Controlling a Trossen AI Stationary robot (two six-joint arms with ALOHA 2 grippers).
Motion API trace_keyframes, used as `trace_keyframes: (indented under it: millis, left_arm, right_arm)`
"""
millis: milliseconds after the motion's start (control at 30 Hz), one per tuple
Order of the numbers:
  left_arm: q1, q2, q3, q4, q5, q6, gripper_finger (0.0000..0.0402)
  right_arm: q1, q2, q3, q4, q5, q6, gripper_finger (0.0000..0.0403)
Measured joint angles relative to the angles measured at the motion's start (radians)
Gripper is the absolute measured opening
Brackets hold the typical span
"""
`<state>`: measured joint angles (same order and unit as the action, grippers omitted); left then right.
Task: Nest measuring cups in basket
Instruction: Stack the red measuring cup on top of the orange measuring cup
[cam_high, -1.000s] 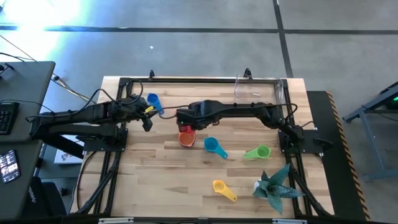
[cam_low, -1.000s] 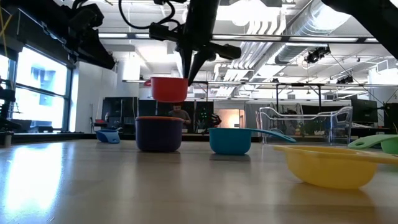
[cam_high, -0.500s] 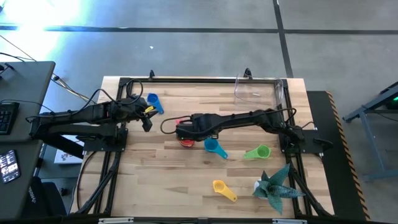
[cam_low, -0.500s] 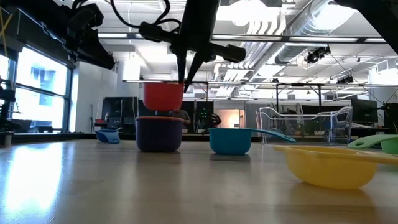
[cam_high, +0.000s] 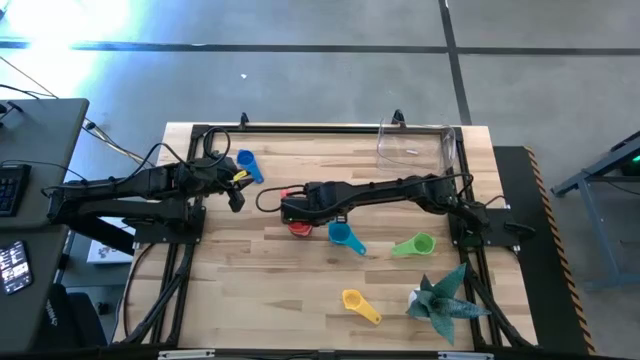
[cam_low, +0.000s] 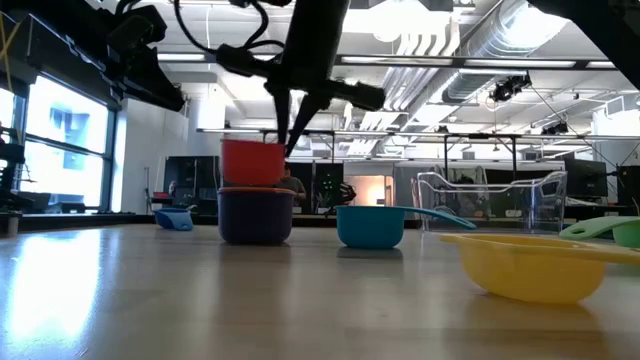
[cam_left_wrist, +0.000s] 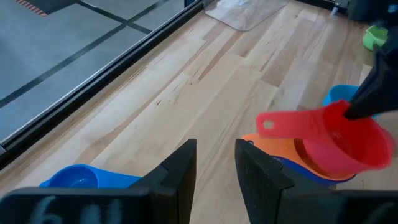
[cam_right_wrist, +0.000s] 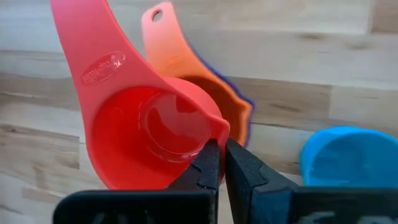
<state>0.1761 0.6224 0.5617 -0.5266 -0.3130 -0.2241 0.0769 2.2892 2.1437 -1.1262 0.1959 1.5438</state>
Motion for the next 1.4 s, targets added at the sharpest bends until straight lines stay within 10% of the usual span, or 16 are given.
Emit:
trace_keyframes:
  millis: [1400]
  left_arm:
    - [0.000,0.000,0.000,-0.003,0.000,0.018,0.0101]
  right_arm:
    - [0.000,0.026,0.001,-0.031,-0.077,-0.083,0.0087]
